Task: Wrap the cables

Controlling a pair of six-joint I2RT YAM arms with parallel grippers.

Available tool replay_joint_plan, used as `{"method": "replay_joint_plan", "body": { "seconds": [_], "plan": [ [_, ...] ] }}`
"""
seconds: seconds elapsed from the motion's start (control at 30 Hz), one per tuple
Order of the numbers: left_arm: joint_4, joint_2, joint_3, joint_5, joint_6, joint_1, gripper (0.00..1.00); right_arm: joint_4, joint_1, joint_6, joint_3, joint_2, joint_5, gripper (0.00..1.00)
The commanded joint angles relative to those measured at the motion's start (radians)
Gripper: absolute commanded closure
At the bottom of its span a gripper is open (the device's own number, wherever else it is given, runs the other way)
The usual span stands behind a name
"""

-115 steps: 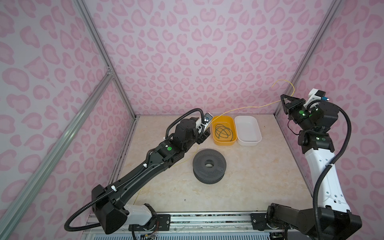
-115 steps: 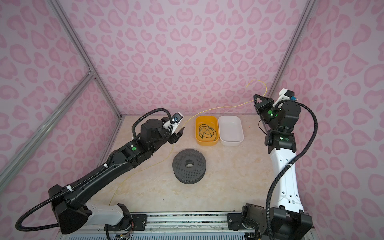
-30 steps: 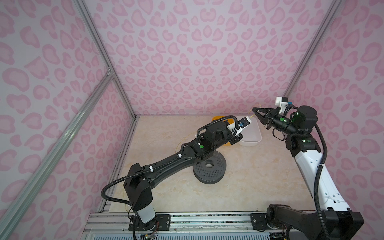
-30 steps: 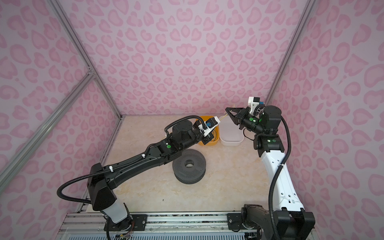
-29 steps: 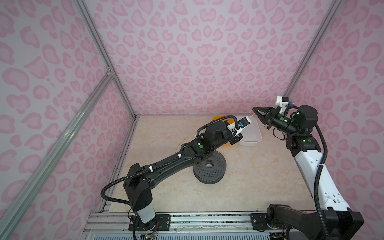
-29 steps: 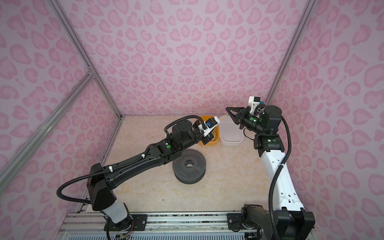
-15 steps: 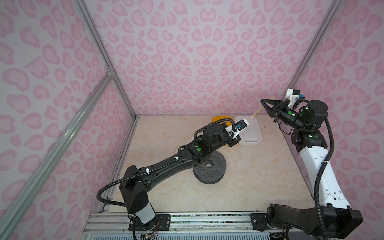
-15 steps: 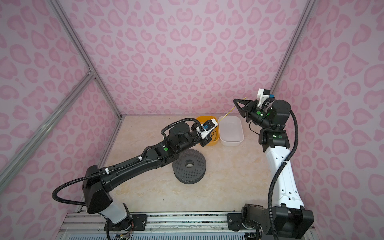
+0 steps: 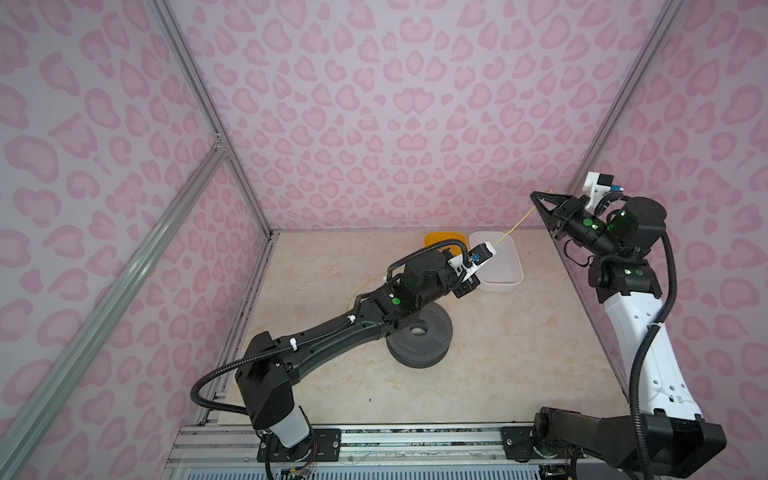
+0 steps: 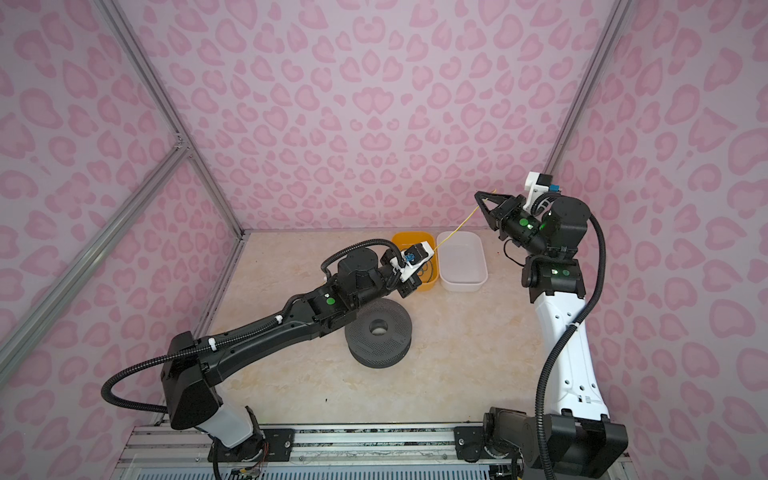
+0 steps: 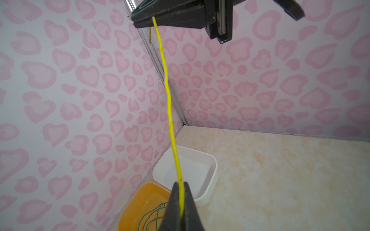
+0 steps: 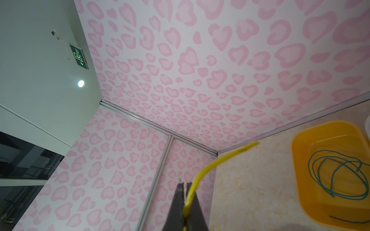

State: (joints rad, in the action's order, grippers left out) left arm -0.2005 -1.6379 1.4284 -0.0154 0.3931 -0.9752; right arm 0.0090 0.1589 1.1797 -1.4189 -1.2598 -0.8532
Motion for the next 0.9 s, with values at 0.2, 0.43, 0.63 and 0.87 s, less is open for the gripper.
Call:
{"method": "replay_joint_plan", "body": {
  "seconds": [0.2,0.43,0.63,0.87],
  "plan": [
    [0.238,-0.044,0.038,0.006,-0.073,0.024,0.96,0.146,-0.025,-0.131,0.007,0.055,0.242,1.0],
    [0.28,-0.115,0.11,0.015,-0.144,0.047,0.96,0.219,-0.108,-0.248,0.083,0.115,0.294,1.0],
    [0.293,-0.148,0.137,0.03,-0.209,0.07,0.96,0.213,-0.16,-0.349,0.111,0.153,0.343,1.0],
    [0.273,-0.13,0.104,0.045,-0.233,0.082,0.96,0.183,-0.151,-0.368,0.105,0.158,0.379,1.0]
  ]
}}
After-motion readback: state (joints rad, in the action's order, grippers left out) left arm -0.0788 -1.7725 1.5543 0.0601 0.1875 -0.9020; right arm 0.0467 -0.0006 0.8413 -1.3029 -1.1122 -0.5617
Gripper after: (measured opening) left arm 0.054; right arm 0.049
